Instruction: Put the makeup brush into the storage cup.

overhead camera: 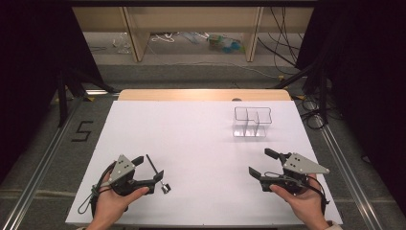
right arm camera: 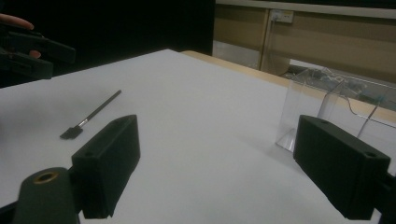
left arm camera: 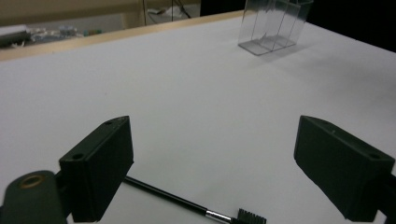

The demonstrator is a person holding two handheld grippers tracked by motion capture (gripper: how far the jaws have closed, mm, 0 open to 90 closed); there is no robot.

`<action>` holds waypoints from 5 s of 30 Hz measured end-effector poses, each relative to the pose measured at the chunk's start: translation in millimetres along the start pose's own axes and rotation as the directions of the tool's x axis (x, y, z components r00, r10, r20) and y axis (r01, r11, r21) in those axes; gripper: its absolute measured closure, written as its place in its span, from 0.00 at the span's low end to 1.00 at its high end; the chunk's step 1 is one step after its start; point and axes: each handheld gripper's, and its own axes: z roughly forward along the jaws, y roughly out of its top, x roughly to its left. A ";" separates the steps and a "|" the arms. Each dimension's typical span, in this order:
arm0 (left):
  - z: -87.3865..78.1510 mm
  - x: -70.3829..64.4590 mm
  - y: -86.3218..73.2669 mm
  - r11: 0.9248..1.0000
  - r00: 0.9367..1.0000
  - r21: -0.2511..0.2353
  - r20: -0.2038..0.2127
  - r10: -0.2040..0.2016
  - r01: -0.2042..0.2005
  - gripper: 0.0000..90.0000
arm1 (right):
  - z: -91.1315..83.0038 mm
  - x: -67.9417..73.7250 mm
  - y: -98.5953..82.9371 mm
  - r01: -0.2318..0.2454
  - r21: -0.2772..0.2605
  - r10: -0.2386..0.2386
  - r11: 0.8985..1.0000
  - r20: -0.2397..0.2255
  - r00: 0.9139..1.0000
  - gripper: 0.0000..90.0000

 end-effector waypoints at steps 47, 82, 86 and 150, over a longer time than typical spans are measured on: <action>71.1 21.5 22.8 0.768 0.995 0.641 -0.078 0.056 0.007 0.19 | 2.5 2.3 -0.8 -0.022 0.009 0.022 1.000 -0.022 1.000 0.18; 87.7 25.6 18.2 0.683 0.994 0.729 -0.100 0.040 0.046 0.30 | 5.2 1.9 -1.8 -0.002 0.002 0.002 1.000 -0.031 1.000 0.20; 86.0 27.1 20.0 0.676 0.995 0.736 -0.082 0.052 0.025 0.39 | 4.6 1.7 -1.6 0.001 0.012 -0.001 1.000 -0.025 1.000 0.20; 73.6 15.1 32.4 0.712 0.994 0.697 0.026 0.102 -0.091 0.96 | 5.6 2.6 -2.9 -0.028 0.027 0.029 0.999 -0.044 0.999 0.21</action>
